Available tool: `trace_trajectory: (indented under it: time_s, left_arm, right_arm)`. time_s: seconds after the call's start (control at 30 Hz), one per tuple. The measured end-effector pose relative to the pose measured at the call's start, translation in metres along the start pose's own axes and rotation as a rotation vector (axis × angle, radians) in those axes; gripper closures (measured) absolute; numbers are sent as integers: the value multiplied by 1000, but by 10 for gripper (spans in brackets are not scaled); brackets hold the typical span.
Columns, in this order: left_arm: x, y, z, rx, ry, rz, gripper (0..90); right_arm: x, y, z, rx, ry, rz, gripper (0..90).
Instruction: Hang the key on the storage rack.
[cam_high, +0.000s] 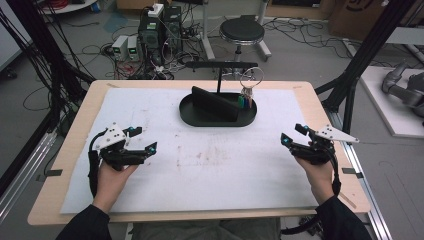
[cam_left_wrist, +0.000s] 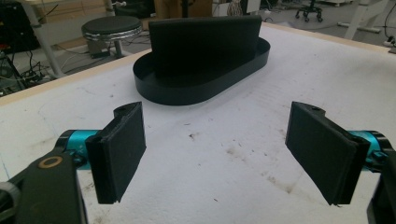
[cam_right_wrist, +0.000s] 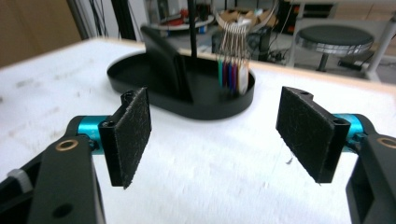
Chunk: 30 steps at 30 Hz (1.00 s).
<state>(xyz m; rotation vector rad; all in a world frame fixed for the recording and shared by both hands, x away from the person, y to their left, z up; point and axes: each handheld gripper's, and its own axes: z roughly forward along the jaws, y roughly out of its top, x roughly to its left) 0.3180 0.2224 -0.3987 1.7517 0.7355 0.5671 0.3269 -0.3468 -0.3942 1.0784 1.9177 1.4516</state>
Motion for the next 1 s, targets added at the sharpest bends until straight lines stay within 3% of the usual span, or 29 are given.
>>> trace_trajectory:
  time_s: [0.1,0.43,0.57,1.0]
  left_arm:
    - [-1,0,1,3,-1,1,201]
    - [-1,-3,-2,9,11,6,201]
    - [0,-5,-3,19,17,10,201]
    - [3,-6,-6,18,24,-2,201]
  right_arm:
    - [0,-5,5,45,3,-24,266]
    - [0,-9,13,68,10,-58,267]
    - [-1,-8,12,52,5,-54,267]
    - [-6,-10,15,72,-5,-30,267]
